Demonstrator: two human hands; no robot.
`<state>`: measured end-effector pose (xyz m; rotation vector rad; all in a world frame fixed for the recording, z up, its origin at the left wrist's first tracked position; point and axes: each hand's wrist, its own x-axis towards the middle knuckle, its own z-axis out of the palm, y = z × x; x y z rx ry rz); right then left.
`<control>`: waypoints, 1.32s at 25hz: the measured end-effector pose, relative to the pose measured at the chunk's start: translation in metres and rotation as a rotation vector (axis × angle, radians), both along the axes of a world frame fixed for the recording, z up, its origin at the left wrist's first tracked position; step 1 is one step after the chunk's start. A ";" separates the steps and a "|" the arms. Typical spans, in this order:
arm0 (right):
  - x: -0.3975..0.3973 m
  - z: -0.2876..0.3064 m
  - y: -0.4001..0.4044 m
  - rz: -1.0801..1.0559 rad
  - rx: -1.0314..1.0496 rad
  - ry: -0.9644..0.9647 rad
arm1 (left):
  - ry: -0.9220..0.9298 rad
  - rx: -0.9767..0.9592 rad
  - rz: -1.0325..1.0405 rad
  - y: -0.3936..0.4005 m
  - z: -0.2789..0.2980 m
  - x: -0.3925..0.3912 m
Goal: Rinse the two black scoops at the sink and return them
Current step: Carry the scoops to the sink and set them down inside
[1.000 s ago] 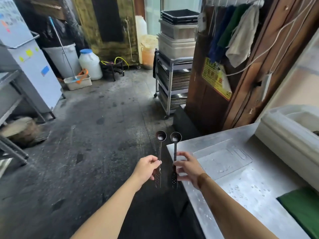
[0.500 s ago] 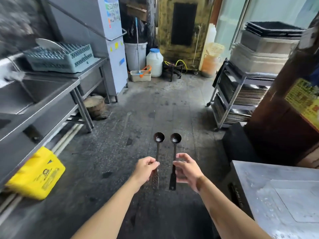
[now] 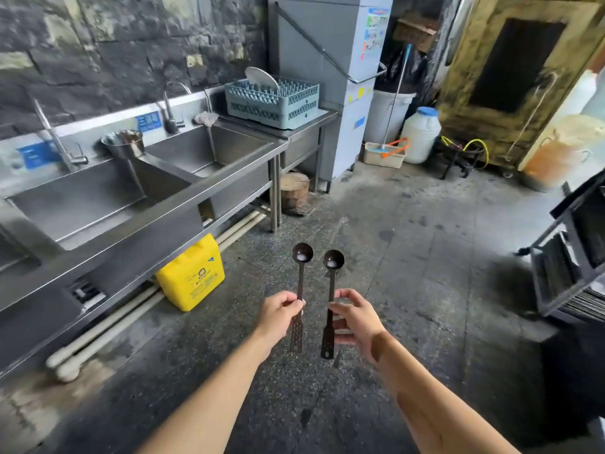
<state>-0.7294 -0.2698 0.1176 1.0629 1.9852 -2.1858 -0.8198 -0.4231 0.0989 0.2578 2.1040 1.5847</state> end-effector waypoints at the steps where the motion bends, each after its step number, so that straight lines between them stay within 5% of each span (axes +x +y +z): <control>1: -0.014 0.001 -0.007 0.037 -0.009 0.008 | 0.001 0.007 0.042 -0.010 0.000 -0.007; 16: -0.238 -0.003 -0.068 0.615 -0.056 -0.027 | -0.005 -0.026 0.671 -0.099 0.006 -0.124; 33: -0.338 -0.015 -0.246 1.086 -0.063 -0.026 | -0.048 0.037 1.199 -0.244 0.007 -0.140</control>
